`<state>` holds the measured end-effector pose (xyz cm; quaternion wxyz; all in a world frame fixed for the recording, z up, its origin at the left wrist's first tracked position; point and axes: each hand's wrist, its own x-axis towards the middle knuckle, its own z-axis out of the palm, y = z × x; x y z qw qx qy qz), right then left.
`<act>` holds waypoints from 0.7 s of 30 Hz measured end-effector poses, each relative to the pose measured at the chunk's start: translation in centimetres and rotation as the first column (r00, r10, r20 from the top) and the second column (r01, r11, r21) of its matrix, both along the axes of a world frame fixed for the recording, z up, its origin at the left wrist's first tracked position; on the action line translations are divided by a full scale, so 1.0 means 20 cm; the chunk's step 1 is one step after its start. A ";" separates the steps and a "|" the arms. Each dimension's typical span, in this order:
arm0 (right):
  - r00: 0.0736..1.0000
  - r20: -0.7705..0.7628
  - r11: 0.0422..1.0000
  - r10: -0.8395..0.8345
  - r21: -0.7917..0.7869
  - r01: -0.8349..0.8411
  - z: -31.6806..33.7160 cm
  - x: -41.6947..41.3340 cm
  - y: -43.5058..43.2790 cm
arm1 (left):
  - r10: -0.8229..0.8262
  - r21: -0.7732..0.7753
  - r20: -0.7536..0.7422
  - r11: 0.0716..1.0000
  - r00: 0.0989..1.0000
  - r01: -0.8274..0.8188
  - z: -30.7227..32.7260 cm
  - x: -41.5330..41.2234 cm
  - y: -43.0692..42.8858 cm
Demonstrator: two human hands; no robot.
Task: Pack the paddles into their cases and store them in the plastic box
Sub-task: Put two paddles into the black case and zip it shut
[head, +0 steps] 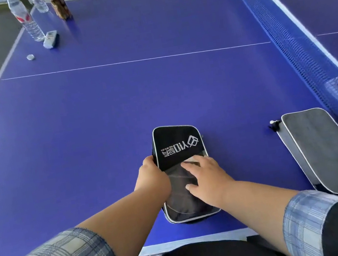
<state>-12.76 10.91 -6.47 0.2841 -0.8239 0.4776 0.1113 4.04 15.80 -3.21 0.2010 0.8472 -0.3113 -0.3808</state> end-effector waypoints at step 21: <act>0.899 0.213 0.924 -0.383 0.086 0.374 -0.08 -0.19 -0.50 | -0.503 0.101 0.521 0.839 0.690 0.535 -0.43 -0.26 -0.17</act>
